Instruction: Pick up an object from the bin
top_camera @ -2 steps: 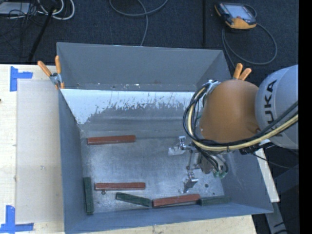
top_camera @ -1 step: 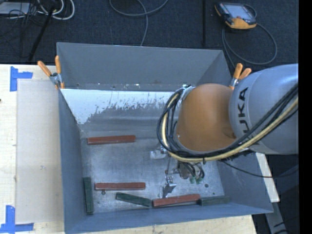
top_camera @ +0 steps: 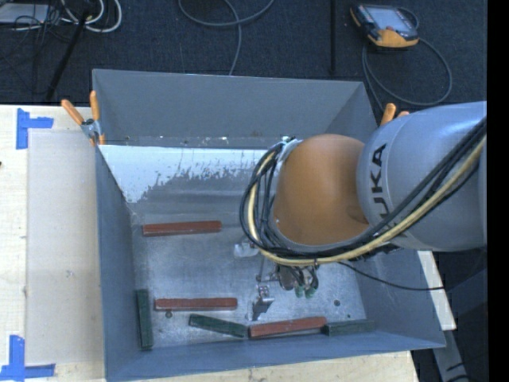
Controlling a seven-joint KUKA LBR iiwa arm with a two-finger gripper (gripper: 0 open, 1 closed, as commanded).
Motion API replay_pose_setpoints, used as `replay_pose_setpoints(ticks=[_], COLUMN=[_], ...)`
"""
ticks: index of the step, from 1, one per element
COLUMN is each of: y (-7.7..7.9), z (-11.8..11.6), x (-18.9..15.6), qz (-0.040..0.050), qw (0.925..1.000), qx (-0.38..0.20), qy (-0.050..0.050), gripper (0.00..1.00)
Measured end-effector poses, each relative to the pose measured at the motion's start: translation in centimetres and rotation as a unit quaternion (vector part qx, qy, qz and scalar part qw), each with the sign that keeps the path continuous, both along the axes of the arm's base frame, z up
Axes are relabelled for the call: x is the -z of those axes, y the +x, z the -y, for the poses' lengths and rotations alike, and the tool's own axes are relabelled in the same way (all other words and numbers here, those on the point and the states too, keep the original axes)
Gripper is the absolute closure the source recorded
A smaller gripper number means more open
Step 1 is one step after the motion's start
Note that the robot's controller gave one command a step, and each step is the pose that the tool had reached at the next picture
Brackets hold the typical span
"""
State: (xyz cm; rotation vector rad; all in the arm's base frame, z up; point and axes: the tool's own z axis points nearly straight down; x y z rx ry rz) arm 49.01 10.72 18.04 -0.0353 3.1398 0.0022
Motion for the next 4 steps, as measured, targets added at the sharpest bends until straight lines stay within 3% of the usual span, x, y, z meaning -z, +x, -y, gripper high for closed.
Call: replay_pose_setpoints(ticks=[1, 2, 3, 4], y=[0.7, 1.4, 1.4, 1.7], z=[2.2, -1.0, -1.0, -1.3], x=[5.6, 10.5, 10.5, -1.2], qz=[0.0005, 0.0035, 0.0035, -0.0007], qw=[0.9926, 0.9974, 0.9974, 0.9944], qx=[-0.122, -0.072, -0.072, -0.106], qy=[-0.001, 0.0, 0.0, -0.001], gripper=[0.0, 1.0, 1.0, 1.0])
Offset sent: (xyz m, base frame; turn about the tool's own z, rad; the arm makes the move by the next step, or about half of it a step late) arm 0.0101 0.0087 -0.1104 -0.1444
